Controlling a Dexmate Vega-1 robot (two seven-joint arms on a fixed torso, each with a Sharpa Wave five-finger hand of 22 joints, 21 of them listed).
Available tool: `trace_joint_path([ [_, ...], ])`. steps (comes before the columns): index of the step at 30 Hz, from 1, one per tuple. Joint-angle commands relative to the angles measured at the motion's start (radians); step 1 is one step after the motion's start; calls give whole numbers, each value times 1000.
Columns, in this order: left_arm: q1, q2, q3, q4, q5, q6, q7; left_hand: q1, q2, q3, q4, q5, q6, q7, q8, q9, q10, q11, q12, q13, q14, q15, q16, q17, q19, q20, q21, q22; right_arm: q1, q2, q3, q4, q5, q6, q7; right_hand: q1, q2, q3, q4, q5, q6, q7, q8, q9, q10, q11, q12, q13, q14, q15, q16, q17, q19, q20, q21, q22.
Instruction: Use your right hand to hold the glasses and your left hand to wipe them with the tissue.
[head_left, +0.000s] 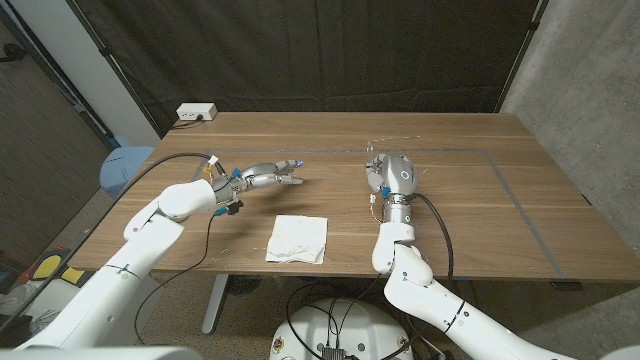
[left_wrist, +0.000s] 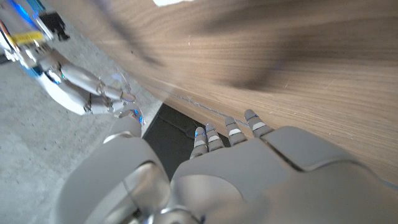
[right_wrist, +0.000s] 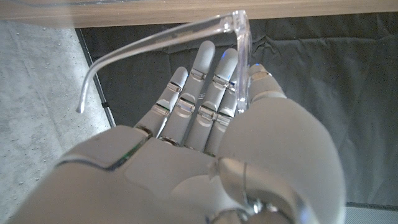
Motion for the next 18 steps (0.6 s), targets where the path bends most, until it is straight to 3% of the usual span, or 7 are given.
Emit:
trace_joint_path([
  [1, 29, 157, 69, -120, 93, -27, -35, 24, -3, 4, -12, 6, 21, -17, 7, 4, 14, -15, -4, 5, -8, -1, -6, 2, -12, -2, 1, 5, -14, 33, 12, 7, 23, 20, -101, 28, 23, 1, 6, -5, 47, -41, 4, 6, 11, -3, -3, 6, 11, -101, 6, 5, -6, -26, 10, 2],
  [10, 27, 208, 104, -186, 183, -50, -16, 54, -6, 8, -18, 10, 35, -22, 9, 5, 29, -18, -2, 6, 7, -13, 0, 4, -10, -6, 2, 5, -17, 37, 22, 17, 38, 37, -124, 29, 23, 2, 7, -8, 46, -40, 1, 6, 13, -2, -5, 10, 10, -101, 3, 7, -8, -26, 15, 1],
  [18, 9, 264, 148, -246, 269, -47, -55, 90, -3, 16, -22, 14, 42, -29, 8, 6, 32, -23, -5, 7, 15, -18, 2, 6, -1, -8, 6, 5, -22, 39, 30, 20, 47, 44, -138, 30, 23, 3, 9, -11, 49, -39, 0, 6, 13, 1, -7, 13, 10, -101, 1, 9, -11, -25, 19, 1],
])
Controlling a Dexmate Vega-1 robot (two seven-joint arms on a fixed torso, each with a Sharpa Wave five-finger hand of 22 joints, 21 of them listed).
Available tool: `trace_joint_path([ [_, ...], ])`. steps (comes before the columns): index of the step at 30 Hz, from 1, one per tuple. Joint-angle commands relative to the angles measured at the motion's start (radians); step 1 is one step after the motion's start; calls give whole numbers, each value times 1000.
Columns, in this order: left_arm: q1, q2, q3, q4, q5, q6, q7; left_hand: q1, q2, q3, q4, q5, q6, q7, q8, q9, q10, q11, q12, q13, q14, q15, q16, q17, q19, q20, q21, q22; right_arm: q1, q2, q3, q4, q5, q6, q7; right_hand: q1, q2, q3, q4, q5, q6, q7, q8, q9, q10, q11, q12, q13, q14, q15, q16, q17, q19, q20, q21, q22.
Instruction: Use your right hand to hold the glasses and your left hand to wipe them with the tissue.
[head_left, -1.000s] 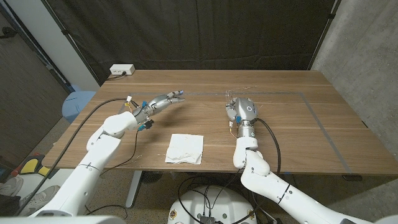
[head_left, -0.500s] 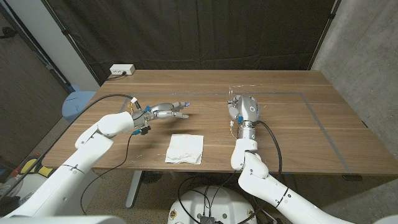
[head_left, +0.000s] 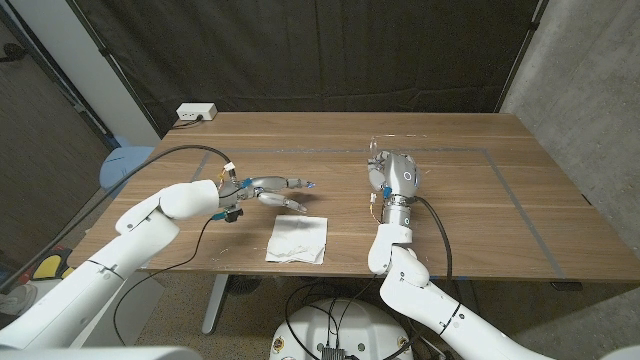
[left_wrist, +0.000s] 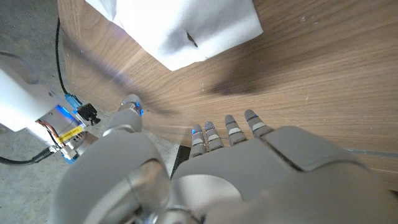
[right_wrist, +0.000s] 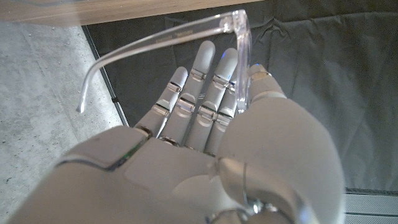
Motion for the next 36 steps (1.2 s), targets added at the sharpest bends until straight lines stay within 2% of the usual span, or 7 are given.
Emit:
trace_joint_path([
  [1, -17, 99, 66, -105, 126, -5, -35, 28, -3, 9, -7, 6, 15, -13, 7, 6, 5, -8, -6, 3, 2, -5, 6, 6, 2, -5, 6, 6, -7, 7, 13, 8, 15, 17, -37, 30, 23, 2, 8, -3, 48, -40, 3, 2, 7, 3, -4, 3, 12, -100, 1, 5, -7, -22, 5, 3],
  [12, -8, 159, 63, -200, 200, 20, -69, 84, -17, 12, -10, 11, 40, -42, 14, 8, 20, -16, -6, 6, -16, 1, -2, 11, -6, -2, 2, 6, -7, 11, 19, 11, 26, 24, -45, 31, 22, 2, 9, -6, 47, -38, 1, 4, 12, 0, -5, 7, 11, -100, -2, 7, -11, -21, 11, 2],
  [16, 7, 188, 58, -244, 267, 4, -47, 104, -35, 6, -10, 14, 42, -81, 13, 10, 10, -23, -13, 8, -28, 8, -5, 14, -10, 7, 0, 6, -11, 11, 21, 9, 28, 28, -52, 30, 22, 3, 10, -7, 49, -37, 1, 4, 9, 0, -8, 7, 12, -100, -3, 8, -11, -21, 14, 2],
  [18, 14, 201, 57, -262, 304, -6, -32, 109, -46, 2, -11, 16, 44, -87, 14, 11, 13, -25, -12, 10, -30, 8, -5, 15, -10, 11, 0, 6, -13, 11, 23, 9, 30, 31, -55, 31, 22, 3, 10, -8, 50, -37, 1, 4, 10, 0, -8, 8, 12, -100, -4, 8, -12, -21, 15, 1],
  [26, 20, 225, 72, -292, 395, -23, -22, 129, -78, -12, -12, 25, 43, -92, 12, 12, 11, -26, -14, 12, -30, 4, -4, 17, 1, 12, 3, 5, -10, 7, 20, 14, 30, 37, -54, 31, 22, 3, 11, -10, 48, -37, 0, 6, 12, 1, -10, 11, 14, -100, -5, 11, -15, -21, 21, 0],
  [27, 26, 230, 75, -296, 423, -33, -5, 153, -95, -18, -11, 37, 29, -93, 5, 14, 0, -24, -20, 14, -40, 6, -6, 19, -9, 12, -2, 5, -8, 8, 20, 16, 31, 37, -53, 31, 22, 3, 11, -10, 50, -38, 0, 6, 12, 1, -11, 12, 14, -99, -5, 11, -15, -22, 21, 0],
  [36, 56, 243, 90, -312, 589, -83, 96, 174, -102, -22, -7, 48, 14, -94, -2, 16, -15, -20, -25, 17, -43, -3, -6, 22, -8, 7, -2, 6, -4, 17, 20, 28, 36, 42, -61, 30, 21, 3, 12, -12, 50, -37, -1, 7, 15, 2, -15, 10, 16, -99, -6, 13, -19, -21, 26, -1],
])
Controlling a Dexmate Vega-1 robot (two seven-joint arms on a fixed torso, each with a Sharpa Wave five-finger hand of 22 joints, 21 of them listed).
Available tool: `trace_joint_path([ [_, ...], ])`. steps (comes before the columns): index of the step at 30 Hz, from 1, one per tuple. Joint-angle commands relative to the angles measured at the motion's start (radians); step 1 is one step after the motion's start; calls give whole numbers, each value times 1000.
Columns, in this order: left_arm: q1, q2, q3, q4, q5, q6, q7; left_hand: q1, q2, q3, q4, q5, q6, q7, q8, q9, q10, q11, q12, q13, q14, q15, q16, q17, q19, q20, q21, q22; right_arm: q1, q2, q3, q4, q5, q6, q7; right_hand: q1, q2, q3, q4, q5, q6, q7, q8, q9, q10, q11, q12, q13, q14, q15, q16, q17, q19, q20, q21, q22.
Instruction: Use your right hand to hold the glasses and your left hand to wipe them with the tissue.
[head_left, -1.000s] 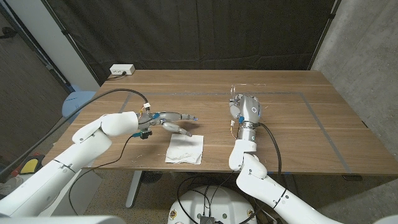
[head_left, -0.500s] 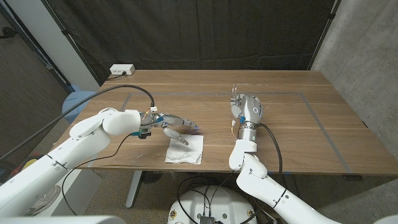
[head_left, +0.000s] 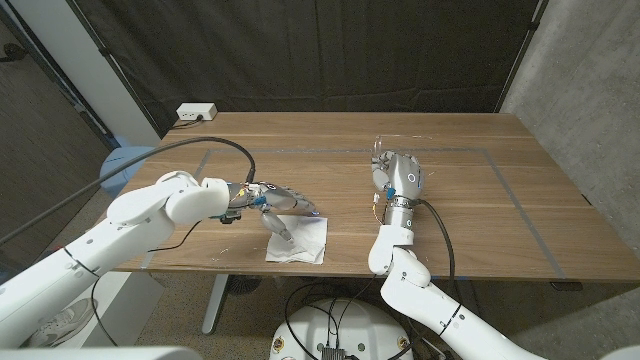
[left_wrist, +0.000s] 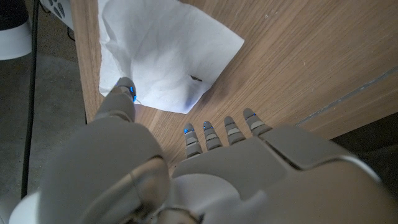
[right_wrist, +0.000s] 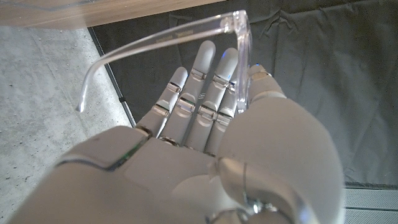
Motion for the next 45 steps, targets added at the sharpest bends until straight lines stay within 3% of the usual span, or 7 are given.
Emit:
trace_joint_path([
  [1, 31, 28, 22, -36, 205, -54, 99, 15, -5, -3, 2, 9, -10, -5, -3, 3, -6, -7, -6, 3, -4, -5, 1, 4, -6, -2, -1, 2, 5, 10, 1, 14, 5, 6, -12, 31, 21, 3, 3, -4, 50, -37, 7, 3, 8, 1, -4, 1, 10, -95, -1, 4, -4, -26, 9, -1],
  [22, 9, 21, 85, -8, 501, -127, 209, 51, -9, -12, 11, 32, -4, -5, -2, 7, 17, -27, 4, 9, 4, -32, 8, 11, 5, -8, 3, 2, 14, 20, 0, 32, 7, 8, -26, 32, 19, 4, 4, -8, 53, -37, 5, 4, 12, 2, -8, 9, 12, -95, -6, 9, -9, -26, 23, -4],
  [28, 13, 0, 89, 16, 510, -126, 229, 72, 3, -7, 14, 39, 7, -4, 2, 9, 35, -31, 10, 11, 17, -42, 15, 13, 14, -13, 6, 2, 17, 20, -2, 37, 5, 10, -29, 32, 20, 5, 4, -8, 52, -37, 5, 5, 12, 1, -10, 10, 13, -95, -8, 10, -10, -27, 26, -5],
  [34, 26, -2, 81, 36, 514, -139, 291, 147, 47, 0, 29, 41, 184, -1, 71, 12, 212, -57, 61, 9, 122, -103, 53, 17, 90, -39, 29, -4, 22, 20, -4, 40, 2, 9, -28, 31, 20, 5, 5, -9, 52, -37, 5, 6, 11, 3, -12, 13, 15, -95, -10, 11, -14, -29, 30, -7],
  [37, 38, 0, 70, 56, 511, -153, 370, 194, 87, 9, 34, 12, 366, 5, 139, 6, 373, -71, 100, 9, 232, -153, 89, 16, 158, -59, 54, -6, 26, 21, -7, 42, -1, 5, -27, 32, 19, 6, 5, -9, 52, -37, 4, 6, 12, 1, -13, 15, 15, -96, -10, 12, -15, -29, 32, -7],
  [41, 53, -2, 57, 92, 504, -172, 482, 245, 136, 21, 41, -42, 679, 46, 262, -3, 631, -81, 189, 19, 424, -217, 113, 26, 241, -88, 94, -5, 28, 21, -10, 44, -4, 3, -25, 32, 20, 6, 5, -9, 51, -37, 3, 6, 13, -1, -14, 15, 14, -95, -12, 12, -16, -29, 34, -8],
  [45, 63, -13, 52, 126, 513, -171, 575, 305, 184, 51, 33, -60, 825, 82, 315, -13, 797, -72, 252, 29, 574, -237, 124, 38, 306, -119, 131, -5, 28, 20, -10, 43, -5, 1, -25, 32, 20, 7, 5, -10, 51, -38, 3, 7, 14, -1, -16, 15, 15, -96, -14, 13, -18, -29, 36, -9],
])
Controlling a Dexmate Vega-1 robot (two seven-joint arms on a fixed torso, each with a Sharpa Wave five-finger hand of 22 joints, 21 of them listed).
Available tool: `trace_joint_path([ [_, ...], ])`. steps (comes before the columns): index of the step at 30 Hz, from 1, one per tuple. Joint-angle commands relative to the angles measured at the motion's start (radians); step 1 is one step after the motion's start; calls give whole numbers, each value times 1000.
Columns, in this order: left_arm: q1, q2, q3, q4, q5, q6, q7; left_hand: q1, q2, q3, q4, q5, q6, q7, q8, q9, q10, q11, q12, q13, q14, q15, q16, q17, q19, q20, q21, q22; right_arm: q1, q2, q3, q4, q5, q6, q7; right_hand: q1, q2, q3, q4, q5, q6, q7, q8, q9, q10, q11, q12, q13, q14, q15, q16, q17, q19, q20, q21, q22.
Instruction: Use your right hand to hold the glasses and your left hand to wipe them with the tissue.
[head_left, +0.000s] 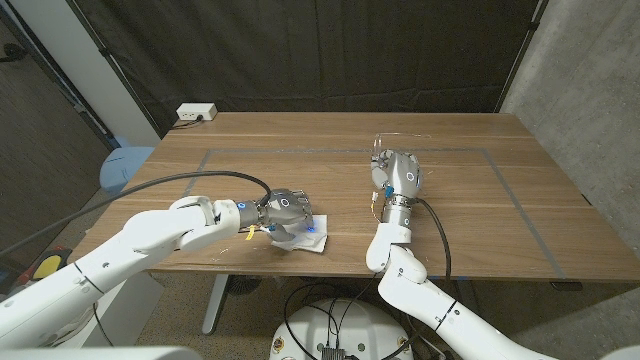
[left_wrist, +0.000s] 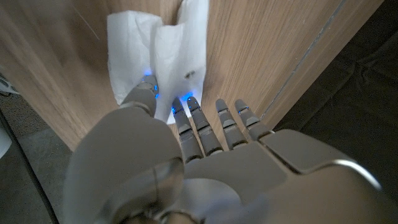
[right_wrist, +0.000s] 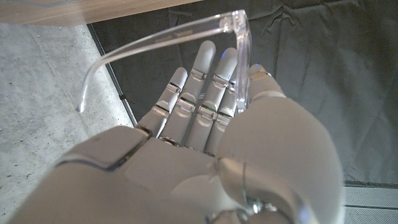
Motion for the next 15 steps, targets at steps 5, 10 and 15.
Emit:
trace_joint_path([
  [5, 56, -45, -38, 141, 38, -12, 455, 121, 86, 55, -21, -29, 196, 82, 59, -19, 271, 4, 118, 30, 268, -192, 39, 39, 109, -37, 67, 4, 10, -1, -8, 7, -12, -8, 3, 25, 20, 3, 1, 1, 46, -44, 8, 2, 10, -6, -2, 3, 12, -99, -6, 5, -3, -30, 12, -1],
  [10, 80, -120, -58, 197, 31, 49, 659, 131, 88, 54, -19, -30, 200, 90, 54, -19, 299, 4, 138, 38, 299, -191, 45, 49, 114, -35, 74, 5, 13, -2, -7, 9, -7, 6, 2, 25, 20, 3, 1, 1, 46, -43, 7, 2, 12, -4, -5, 1, 13, -99, -7, 7, -5, -31, 15, -2],
  [15, 76, -223, -47, 226, 16, 128, 755, 133, 85, 52, -16, -31, 203, 92, 51, -19, 306, 3, 147, 44, 306, -189, 40, 50, 112, -33, 77, 6, 12, 3, 0, 14, 14, 35, -4, 25, 20, 4, 1, 0, 48, -44, 7, 2, 12, -3, -6, 3, 13, -99, -8, 7, -6, -31, 17, -3],
])
